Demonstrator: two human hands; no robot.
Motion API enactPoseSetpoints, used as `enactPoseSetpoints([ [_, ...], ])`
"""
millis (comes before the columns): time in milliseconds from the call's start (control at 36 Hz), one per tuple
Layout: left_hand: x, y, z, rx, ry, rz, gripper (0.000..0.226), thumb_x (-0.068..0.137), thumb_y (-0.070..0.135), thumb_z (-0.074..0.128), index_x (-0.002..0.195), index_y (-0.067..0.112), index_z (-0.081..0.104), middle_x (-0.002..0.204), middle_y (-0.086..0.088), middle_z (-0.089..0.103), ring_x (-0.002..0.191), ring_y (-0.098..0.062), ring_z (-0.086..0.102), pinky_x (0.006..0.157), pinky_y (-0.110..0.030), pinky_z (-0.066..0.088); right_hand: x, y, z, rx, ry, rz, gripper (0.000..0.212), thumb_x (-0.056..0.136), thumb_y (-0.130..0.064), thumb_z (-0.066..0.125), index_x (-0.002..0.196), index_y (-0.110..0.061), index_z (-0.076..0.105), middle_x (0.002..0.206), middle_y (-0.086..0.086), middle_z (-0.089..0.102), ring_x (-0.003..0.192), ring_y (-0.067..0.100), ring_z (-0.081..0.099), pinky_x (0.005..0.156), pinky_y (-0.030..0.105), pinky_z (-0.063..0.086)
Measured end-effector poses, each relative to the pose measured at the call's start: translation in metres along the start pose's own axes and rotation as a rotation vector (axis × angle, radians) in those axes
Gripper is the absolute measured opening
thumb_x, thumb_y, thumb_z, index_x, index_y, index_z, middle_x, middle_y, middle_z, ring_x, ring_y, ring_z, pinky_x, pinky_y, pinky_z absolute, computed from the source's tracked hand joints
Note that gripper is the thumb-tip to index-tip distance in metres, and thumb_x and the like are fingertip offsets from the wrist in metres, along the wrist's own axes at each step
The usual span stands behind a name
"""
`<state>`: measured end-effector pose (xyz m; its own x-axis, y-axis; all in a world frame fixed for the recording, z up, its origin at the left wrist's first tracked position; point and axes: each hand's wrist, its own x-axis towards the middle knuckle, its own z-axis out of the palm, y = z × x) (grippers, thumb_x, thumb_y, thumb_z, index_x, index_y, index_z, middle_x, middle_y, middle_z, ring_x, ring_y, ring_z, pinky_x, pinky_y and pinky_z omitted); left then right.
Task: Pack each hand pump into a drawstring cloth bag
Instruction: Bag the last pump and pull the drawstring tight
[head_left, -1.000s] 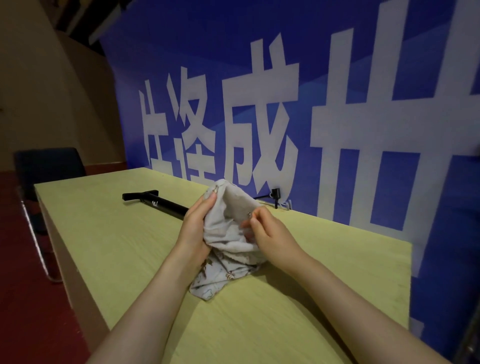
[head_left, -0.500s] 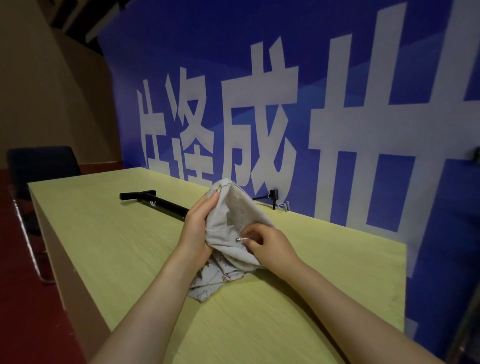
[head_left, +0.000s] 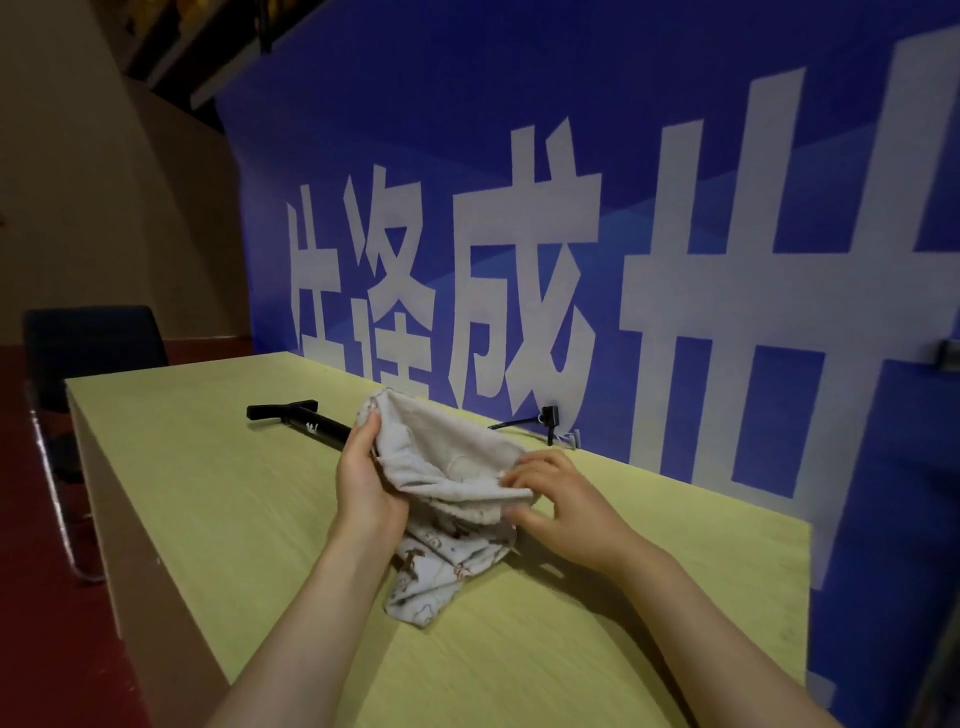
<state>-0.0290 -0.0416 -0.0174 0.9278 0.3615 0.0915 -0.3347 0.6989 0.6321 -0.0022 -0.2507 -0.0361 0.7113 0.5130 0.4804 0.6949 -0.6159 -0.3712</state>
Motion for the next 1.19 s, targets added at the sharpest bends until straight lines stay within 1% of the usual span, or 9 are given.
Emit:
enactPoseSetpoints([
  [139, -0.011, 0.006, 0.006, 0.052, 0.119, -0.085, 0.035, 0.096, 0.023, 0.054, 0.128, 0.009, 0.059, 0.130, -0.017, 0.061, 0.120, -0.030, 0.058, 0.100, -0.043, 0.048, -0.009, -0.019, -0.021, 0.247, 0.207, 0.163, 0.020, 0.093, -0.029, 0.060, 0.075, -0.023, 0.065, 0.076, -0.001, 0.064, 0.076, 0.017, 0.058, 0.075, 0.041, 0.054],
  [250, -0.020, 0.037, 0.035, 0.151, 0.018, -0.015, 0.031, 0.099, 0.014, 0.047, 0.127, 0.006, 0.057, 0.123, -0.016, 0.063, 0.114, -0.028, 0.060, 0.094, -0.040, 0.051, -0.006, -0.045, -0.071, 0.406, 0.276, 0.126, 0.021, 0.087, -0.029, 0.068, 0.072, -0.015, 0.064, 0.066, -0.002, 0.060, 0.059, 0.006, 0.055, 0.053, 0.021, 0.046],
  [444, -0.057, 0.077, 0.111, 0.582, -0.170, 0.187, 0.022, 0.099, 0.021, 0.050, 0.104, 0.010, 0.067, 0.096, -0.010, 0.070, 0.083, -0.021, 0.065, 0.068, -0.033, 0.054, 0.009, -0.103, -0.156, 0.720, 0.429, 0.008, 0.029, 0.091, -0.023, 0.064, 0.063, -0.017, 0.056, 0.056, -0.004, 0.055, 0.050, 0.008, 0.052, 0.048, 0.020, 0.043],
  [583, -0.065, 0.106, 0.134, 0.904, -0.098, 0.374, 0.020, 0.093, 0.029, 0.053, 0.079, 0.020, 0.064, 0.082, -0.001, 0.064, 0.078, -0.023, 0.059, 0.065, -0.032, 0.046, -0.002, -0.100, -0.190, -0.367, 0.172, -0.152, 0.044, 0.093, -0.050, 0.052, 0.066, -0.017, 0.060, 0.057, -0.002, 0.052, 0.050, 0.010, 0.044, 0.051, 0.024, 0.038],
  [694, -0.060, 0.118, 0.136, 1.037, -0.069, 0.382, 0.023, 0.094, 0.029, 0.052, 0.074, 0.020, 0.060, 0.078, -0.004, 0.059, 0.076, -0.024, 0.055, 0.065, -0.032, 0.041, -0.012, -0.092, -0.197, -0.548, 0.195, -0.180, 0.045, 0.091, -0.055, 0.048, 0.068, -0.018, 0.061, 0.067, -0.003, 0.057, 0.057, 0.012, 0.050, 0.054, 0.026, 0.043],
  [833, -0.063, 0.126, 0.142, 1.137, -0.088, 0.740, 0.030, 0.100, 0.026, 0.038, 0.081, 0.013, 0.057, 0.067, 0.000, 0.047, 0.063, -0.018, 0.043, 0.053, -0.028, 0.032, -0.010, -0.084, -0.192, -0.685, 0.337, -0.186, 0.042, 0.093, -0.052, 0.048, 0.070, -0.019, 0.062, 0.069, -0.003, 0.057, 0.073, 0.016, 0.048, 0.067, 0.030, 0.037],
  [1000, -0.063, 0.122, 0.109, 1.189, -0.100, 1.039, 0.028, 0.103, 0.028, 0.039, 0.100, 0.014, 0.063, 0.076, 0.000, 0.062, 0.070, -0.019, 0.059, 0.061, -0.036, 0.047, -0.027, -0.082, -0.136, -0.496, 0.047, -0.100, 0.028, 0.098, -0.037, 0.050, 0.106, -0.018, 0.069, 0.100, -0.004, 0.064, 0.092, 0.011, 0.052, 0.081, 0.026, 0.044],
  [1111, -0.044, 0.091, 0.058, 1.591, -0.141, 0.846, 0.028, 0.101, 0.030, 0.041, 0.097, 0.017, 0.064, 0.085, -0.003, 0.067, 0.078, -0.025, 0.061, 0.065, -0.037, 0.048, -0.042, -0.066, -0.097, -0.031, -0.178, 0.131, 0.026, 0.096, -0.032, 0.052, 0.084, -0.018, 0.070, 0.087, -0.001, 0.068, 0.077, 0.009, 0.057, 0.073, 0.026, 0.046],
  [1194, -0.029, 0.079, 0.026, 1.631, -0.090, 0.599, 0.028, 0.100, 0.029, 0.040, 0.080, 0.019, 0.058, 0.085, -0.007, 0.064, 0.081, -0.028, 0.058, 0.064, -0.035, 0.041, -0.044, -0.050, -0.076, 0.280, -0.092, 0.251, 0.030, 0.096, -0.020, 0.052, 0.076, -0.007, 0.072, 0.073, 0.002, 0.067, 0.065, 0.008, 0.058, 0.069, 0.027, 0.049],
])
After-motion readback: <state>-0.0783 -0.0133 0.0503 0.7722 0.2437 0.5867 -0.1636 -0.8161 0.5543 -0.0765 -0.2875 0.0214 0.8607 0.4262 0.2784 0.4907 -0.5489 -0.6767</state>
